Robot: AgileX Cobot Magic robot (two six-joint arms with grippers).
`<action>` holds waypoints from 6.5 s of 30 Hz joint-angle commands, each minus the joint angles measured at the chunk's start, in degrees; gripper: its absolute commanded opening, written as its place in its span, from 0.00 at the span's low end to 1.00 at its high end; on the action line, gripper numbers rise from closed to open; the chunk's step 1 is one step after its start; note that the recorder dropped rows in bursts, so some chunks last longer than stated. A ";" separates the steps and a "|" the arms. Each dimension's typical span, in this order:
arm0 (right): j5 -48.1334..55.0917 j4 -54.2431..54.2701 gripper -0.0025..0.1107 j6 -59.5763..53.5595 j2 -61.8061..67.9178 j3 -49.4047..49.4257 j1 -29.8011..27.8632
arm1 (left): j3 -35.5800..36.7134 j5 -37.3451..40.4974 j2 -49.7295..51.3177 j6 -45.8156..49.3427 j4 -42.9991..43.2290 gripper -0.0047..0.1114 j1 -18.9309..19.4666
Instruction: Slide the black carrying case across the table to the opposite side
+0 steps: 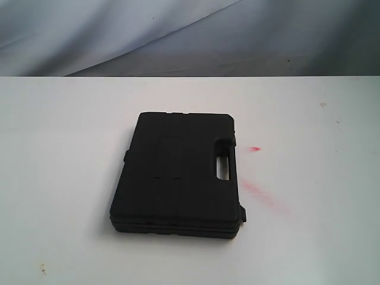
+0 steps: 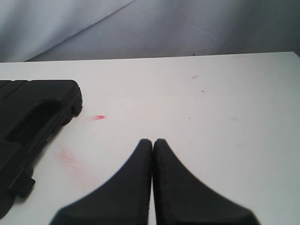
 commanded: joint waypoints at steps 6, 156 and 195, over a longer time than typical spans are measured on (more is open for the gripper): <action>-0.10 0.25 0.02 0.08 -0.33 0.16 0.09 | 8.74 1.16 -13.69 0.31 -4.65 0.04 10.50; 28.57 2.38 0.02 -3.85 32.92 -51.48 0.09 | 17.74 10.35 -26.72 -5.29 6.57 0.04 15.51; 41.08 7.72 0.02 0.33 91.02 -65.97 21.01 | 17.74 10.35 -26.72 -5.47 6.57 0.04 15.51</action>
